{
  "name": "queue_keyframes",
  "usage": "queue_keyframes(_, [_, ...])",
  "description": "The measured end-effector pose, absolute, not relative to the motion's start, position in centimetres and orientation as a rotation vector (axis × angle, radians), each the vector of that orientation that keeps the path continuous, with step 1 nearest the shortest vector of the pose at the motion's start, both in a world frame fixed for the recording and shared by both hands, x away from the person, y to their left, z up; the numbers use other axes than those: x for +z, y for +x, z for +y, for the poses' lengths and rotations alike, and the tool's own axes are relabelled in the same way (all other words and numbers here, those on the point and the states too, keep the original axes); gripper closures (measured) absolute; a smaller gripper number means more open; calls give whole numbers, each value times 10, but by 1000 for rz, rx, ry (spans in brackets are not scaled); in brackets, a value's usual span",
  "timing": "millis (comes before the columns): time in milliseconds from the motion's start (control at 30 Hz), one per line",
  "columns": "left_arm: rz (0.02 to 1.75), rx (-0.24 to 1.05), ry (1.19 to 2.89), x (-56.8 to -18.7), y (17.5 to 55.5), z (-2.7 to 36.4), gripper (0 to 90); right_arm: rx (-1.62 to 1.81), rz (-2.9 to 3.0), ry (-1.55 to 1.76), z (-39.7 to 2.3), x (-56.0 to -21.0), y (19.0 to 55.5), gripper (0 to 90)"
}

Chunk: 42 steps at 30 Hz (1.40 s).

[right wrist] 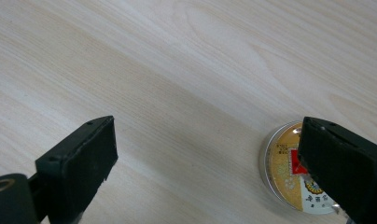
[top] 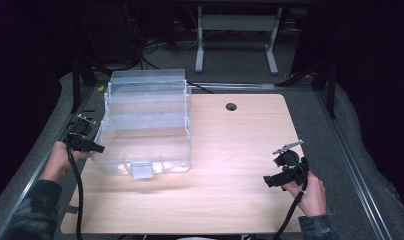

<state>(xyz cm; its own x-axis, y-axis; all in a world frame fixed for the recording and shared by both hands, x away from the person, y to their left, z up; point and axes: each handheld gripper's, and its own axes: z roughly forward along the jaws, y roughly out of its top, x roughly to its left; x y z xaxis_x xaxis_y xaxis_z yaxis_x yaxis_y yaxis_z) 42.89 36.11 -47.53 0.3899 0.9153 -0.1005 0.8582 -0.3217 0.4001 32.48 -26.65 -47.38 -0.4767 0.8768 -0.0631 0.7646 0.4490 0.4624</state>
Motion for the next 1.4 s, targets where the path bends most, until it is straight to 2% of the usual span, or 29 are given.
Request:
queue_keyframes(633, [1423, 251, 2357, -474, 423, 295, 720, 546, 2372, 1460, -294, -476, 324, 29])
queue_keyframes(1400, [1303, 221, 2454, -472, 431, 207, 695, 533, 2340, 1540, -315, -479, 327, 40])
